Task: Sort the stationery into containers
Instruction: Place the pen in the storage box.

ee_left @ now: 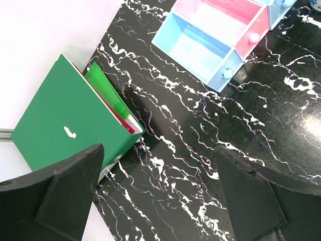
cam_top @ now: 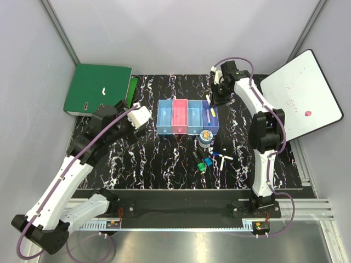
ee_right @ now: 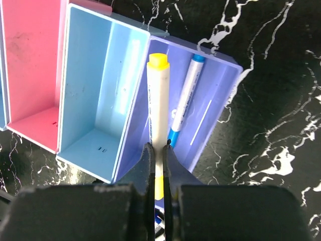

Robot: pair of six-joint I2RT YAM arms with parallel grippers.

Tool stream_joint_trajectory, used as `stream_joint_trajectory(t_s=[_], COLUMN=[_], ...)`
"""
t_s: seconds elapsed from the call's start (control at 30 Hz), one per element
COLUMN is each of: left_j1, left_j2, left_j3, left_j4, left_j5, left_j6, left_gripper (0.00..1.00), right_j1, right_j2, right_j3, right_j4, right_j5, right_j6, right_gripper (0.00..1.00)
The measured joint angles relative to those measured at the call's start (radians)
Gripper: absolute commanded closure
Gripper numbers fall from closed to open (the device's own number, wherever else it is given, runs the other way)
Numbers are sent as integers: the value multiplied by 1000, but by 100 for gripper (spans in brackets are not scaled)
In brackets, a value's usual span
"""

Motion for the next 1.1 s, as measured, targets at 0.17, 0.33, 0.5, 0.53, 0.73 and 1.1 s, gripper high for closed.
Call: stream_joint_trajectory(t_s=[0.17, 0.33, 0.5, 0.53, 0.73, 1.1], left_j1=[0, -1, -1, -1, -2, -2], left_j2=[0, 0, 1, 1, 1, 1], left_j3=[-3, -3, -3, -3, -3, -3], left_j4=[0, 2, 4, 3, 4, 4], left_j5=[7, 14, 21, 21, 21, 25], left_j6=[0, 0, -1, -1, -1, -1], left_gripper=[1, 1, 1, 1, 1, 1], right_j1=[7, 10, 17, 20, 35, 40], right_j2=[9, 9, 11, 11, 14, 14], right_j3=[-13, -79, -93, -93, -93, -95], right_j4=[9, 28, 35, 37, 40, 43], right_j5=[1, 2, 3, 3, 3, 12], right_j6=[3, 5, 5, 5, 6, 2], right_gripper=[100, 100, 100, 100, 78, 71])
